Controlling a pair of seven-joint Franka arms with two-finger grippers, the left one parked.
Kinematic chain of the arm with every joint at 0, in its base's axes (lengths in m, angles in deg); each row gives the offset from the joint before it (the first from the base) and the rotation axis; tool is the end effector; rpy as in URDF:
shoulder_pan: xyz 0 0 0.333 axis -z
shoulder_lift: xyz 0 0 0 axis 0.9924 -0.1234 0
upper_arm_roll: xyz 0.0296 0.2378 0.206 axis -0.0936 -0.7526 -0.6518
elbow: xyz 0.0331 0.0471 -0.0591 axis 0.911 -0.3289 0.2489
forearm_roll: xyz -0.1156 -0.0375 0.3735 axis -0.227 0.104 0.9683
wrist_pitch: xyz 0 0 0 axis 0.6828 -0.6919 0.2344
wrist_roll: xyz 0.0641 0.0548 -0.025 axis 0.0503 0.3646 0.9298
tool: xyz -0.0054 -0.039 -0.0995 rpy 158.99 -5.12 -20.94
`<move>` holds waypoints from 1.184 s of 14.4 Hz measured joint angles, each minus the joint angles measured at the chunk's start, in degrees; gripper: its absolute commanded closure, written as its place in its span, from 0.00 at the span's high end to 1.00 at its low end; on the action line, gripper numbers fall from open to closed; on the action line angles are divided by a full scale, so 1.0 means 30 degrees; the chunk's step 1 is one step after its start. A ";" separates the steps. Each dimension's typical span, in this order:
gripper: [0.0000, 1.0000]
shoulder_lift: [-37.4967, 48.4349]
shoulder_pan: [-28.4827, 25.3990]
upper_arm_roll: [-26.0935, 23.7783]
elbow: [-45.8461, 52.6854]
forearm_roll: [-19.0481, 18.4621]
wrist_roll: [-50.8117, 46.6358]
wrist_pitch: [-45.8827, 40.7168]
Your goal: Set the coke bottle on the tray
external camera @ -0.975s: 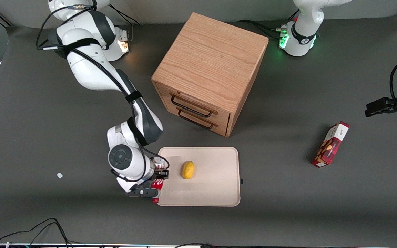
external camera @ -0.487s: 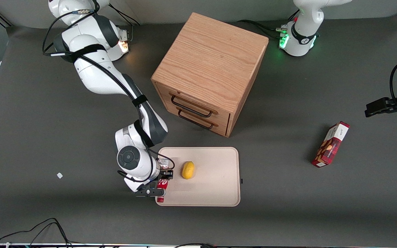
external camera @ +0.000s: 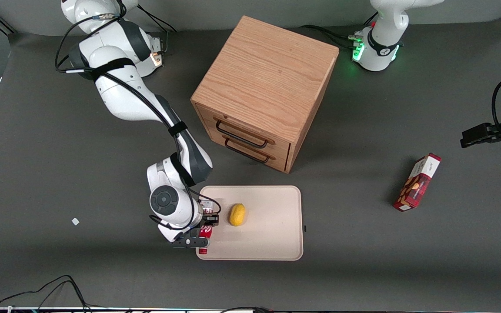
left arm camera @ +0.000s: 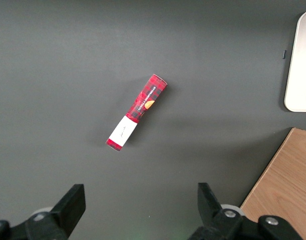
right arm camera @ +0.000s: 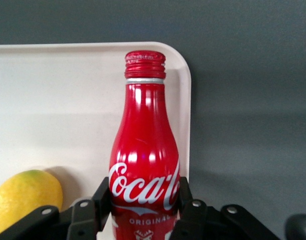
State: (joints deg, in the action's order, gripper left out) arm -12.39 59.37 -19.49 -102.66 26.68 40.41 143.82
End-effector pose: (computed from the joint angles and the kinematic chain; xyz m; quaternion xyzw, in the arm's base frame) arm 0.7229 0.3197 0.2029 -0.9992 0.0116 -0.0243 0.0293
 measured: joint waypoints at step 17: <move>1.00 -0.0126 -0.0001 0.0000 0.0006 0.0000 0.0034 0.0001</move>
State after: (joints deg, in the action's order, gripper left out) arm -12.77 59.36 -19.49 -102.64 26.68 40.51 143.83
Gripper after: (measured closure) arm 0.000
